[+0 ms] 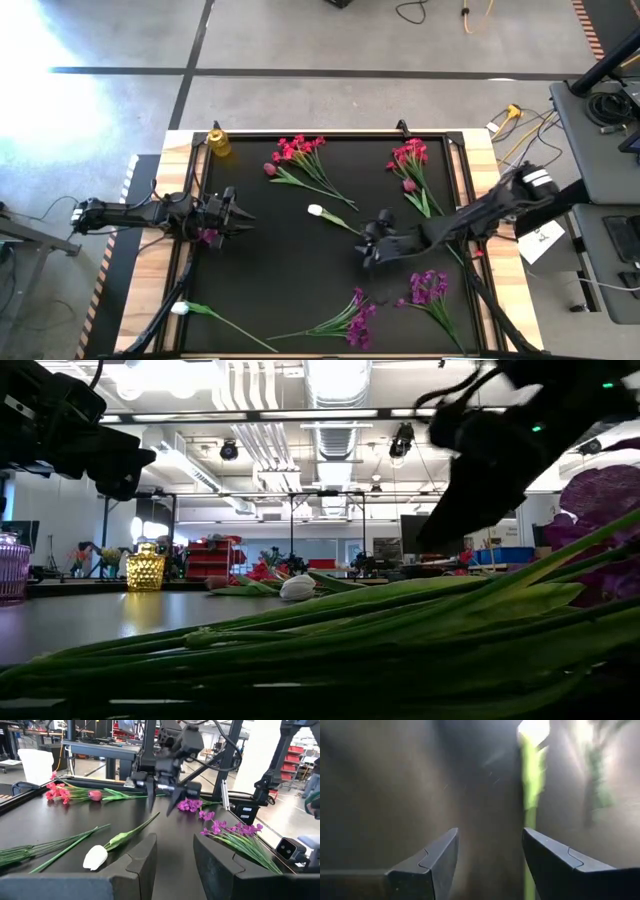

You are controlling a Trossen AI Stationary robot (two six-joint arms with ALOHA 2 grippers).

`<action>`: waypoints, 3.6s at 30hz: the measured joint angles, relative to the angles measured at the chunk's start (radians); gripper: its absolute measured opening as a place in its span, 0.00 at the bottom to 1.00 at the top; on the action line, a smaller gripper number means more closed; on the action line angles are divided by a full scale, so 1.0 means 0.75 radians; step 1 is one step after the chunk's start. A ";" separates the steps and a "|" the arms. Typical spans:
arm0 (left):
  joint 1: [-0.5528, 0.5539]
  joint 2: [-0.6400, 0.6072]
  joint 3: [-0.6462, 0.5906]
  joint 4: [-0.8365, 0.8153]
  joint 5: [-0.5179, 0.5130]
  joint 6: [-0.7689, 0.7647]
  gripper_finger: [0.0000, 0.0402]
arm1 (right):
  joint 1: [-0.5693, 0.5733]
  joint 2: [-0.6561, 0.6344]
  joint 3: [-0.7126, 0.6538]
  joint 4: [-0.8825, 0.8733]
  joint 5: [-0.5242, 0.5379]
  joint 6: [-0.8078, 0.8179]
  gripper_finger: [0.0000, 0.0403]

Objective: Sort flowers into vase by color
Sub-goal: Put the top white flower into the yellow vase

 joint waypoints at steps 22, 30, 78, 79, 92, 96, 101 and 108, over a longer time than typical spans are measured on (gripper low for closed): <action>-0.001 0.002 0.000 0.181 -0.010 0.026 0.28 | -0.223 0.348 0.480 -0.518 -0.120 -0.075 0.31; -0.001 0.001 0.000 0.475 -0.009 -0.001 0.28 | -0.345 0.409 0.448 -0.480 -0.100 -0.089 0.34; -0.182 1.874 0.481 1.717 -0.030 0.214 0.47 | 0.030 0.259 0.267 1.095 0.146 -0.563 0.03; -0.182 1.890 0.487 1.751 -0.020 0.213 0.47 | 0.032 0.259 0.267 1.086 0.146 -0.563 0.03; -0.182 2.022 0.608 1.840 -0.002 0.145 0.45 | 0.038 0.266 0.267 1.051 0.147 -0.564 0.03; -0.176 1.992 0.619 1.739 -0.010 0.125 0.35 | 0.038 0.266 0.268 1.071 0.160 -0.605 0.06; -0.176 1.884 0.583 1.641 -0.056 0.128 0.11 | 0.038 0.266 0.272 1.079 0.161 -0.619 0.20; -0.168 1.636 0.594 1.243 -0.129 0.147 0.02 | 0.058 0.257 0.273 1.075 0.169 -0.644 0.43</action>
